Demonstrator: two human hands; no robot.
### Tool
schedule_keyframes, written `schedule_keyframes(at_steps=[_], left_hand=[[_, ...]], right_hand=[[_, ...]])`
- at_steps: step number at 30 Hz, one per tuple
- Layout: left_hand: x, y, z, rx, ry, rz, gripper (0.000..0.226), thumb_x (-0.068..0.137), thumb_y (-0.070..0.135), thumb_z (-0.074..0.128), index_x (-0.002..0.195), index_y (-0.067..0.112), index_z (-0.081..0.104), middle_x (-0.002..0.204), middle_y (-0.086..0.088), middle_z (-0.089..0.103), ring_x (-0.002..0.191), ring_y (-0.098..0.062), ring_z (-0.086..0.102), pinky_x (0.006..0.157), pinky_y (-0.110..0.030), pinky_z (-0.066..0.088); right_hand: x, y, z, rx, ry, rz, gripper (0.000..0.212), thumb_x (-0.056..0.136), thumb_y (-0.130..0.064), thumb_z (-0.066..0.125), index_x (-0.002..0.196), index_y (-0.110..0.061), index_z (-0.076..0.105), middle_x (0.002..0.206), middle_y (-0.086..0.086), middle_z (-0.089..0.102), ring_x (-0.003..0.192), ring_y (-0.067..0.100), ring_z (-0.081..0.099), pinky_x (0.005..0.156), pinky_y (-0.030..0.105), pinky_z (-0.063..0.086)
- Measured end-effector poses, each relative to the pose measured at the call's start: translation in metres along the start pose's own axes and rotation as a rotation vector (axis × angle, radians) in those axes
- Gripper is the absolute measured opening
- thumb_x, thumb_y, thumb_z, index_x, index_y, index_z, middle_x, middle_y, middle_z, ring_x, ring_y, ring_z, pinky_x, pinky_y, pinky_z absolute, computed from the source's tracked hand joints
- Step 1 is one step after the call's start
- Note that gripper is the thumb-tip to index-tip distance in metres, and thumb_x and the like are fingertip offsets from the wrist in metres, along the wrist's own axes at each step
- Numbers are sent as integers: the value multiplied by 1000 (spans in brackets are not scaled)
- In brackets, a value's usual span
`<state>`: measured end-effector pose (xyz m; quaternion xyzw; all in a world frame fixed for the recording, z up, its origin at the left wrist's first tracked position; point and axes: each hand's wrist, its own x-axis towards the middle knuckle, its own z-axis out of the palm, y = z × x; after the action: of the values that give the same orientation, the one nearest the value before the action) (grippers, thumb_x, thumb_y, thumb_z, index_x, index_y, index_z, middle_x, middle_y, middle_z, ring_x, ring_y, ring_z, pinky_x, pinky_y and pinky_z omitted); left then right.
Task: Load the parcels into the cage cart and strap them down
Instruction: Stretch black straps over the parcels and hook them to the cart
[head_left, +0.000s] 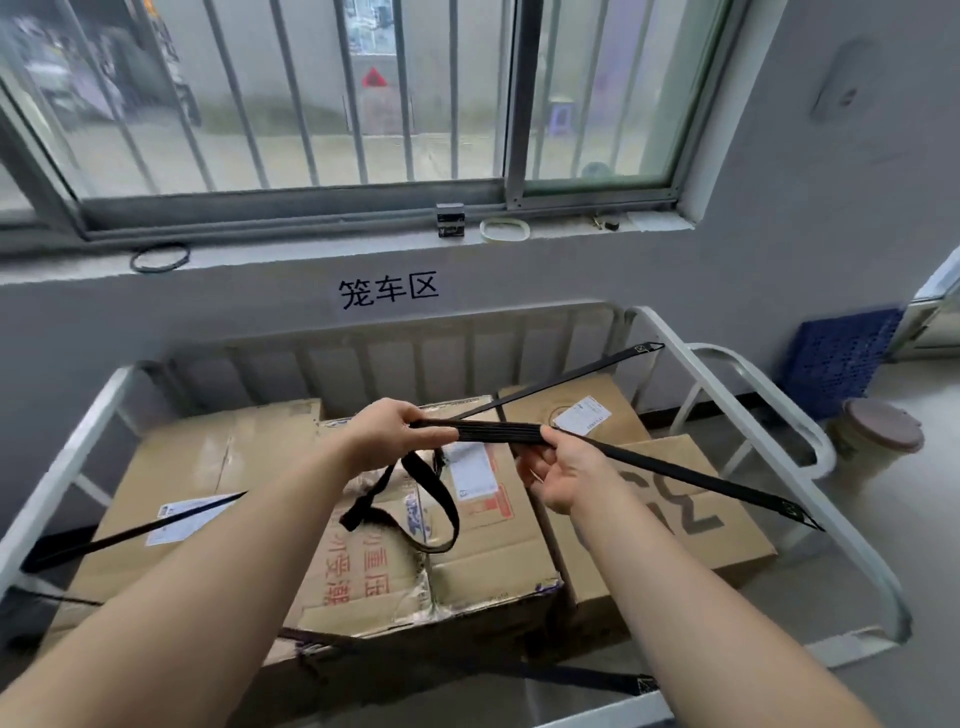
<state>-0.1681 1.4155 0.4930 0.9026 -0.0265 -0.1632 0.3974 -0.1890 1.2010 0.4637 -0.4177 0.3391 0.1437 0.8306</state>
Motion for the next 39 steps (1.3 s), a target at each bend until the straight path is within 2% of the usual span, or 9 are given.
schedule_keyframes(at_steps=[10,14,18,22,25,28,31,35,39], left_hand=[[-5,-73,-67,-101,202,-81,31,86,41,69,71,15,59,63,2,46,59,-13,41,55,-27,32],[-1,-87,-84,-106,275,-136,31,81,41,74,69,14,63,63,2,50,62,-13,43,56,-26,33],[6,-97,-107,-152,321,-171,29,79,38,77,74,11,69,66,4,58,64,-10,49,58,-24,37],[5,-107,-127,-210,351,-192,27,79,34,78,82,8,72,67,7,61,61,-1,51,55,-16,37],[-2,-126,-149,-266,355,-214,29,76,34,80,89,8,73,82,0,68,74,-7,57,65,-18,43],[-8,-152,-174,-327,348,-220,27,76,33,80,92,13,73,95,-2,72,91,-10,62,76,-19,45],[-13,-182,-206,-369,373,-221,23,77,32,79,94,17,74,89,3,71,83,-7,59,72,-20,42],[-7,-220,-252,-453,423,-214,20,80,30,76,94,16,72,53,17,58,55,-1,48,59,-17,38],[6,-247,-297,-597,399,-138,35,64,43,77,91,20,72,82,2,64,79,-14,51,81,-30,42]], right_hand=[[5,26,69,-436,-186,81,19,99,-14,44,92,-7,60,68,3,73,56,11,70,71,29,53],[20,28,103,-605,-293,-169,8,91,-8,60,98,-9,64,83,7,72,71,14,68,68,24,54],[42,39,141,-1072,-442,-363,36,82,-16,74,116,-11,63,107,6,67,92,16,63,80,23,49],[56,56,181,-1332,-643,-337,18,85,-20,71,97,-8,69,80,5,69,73,17,62,77,31,51],[62,65,214,-1351,-674,-370,17,86,-22,69,72,-12,65,61,3,58,56,15,54,65,31,49],[65,73,250,-1351,-736,-346,19,87,-19,68,73,-6,63,61,5,59,54,14,55,61,25,48],[70,89,289,-1359,-787,-308,18,88,-16,67,77,-3,62,61,5,57,53,14,55,57,22,48],[76,114,348,-1247,-811,-258,18,89,-12,65,73,-5,60,61,5,52,53,16,51,55,23,47],[84,133,408,-1117,-819,-258,14,90,-11,64,80,-2,60,63,8,46,54,17,45,55,23,42]])
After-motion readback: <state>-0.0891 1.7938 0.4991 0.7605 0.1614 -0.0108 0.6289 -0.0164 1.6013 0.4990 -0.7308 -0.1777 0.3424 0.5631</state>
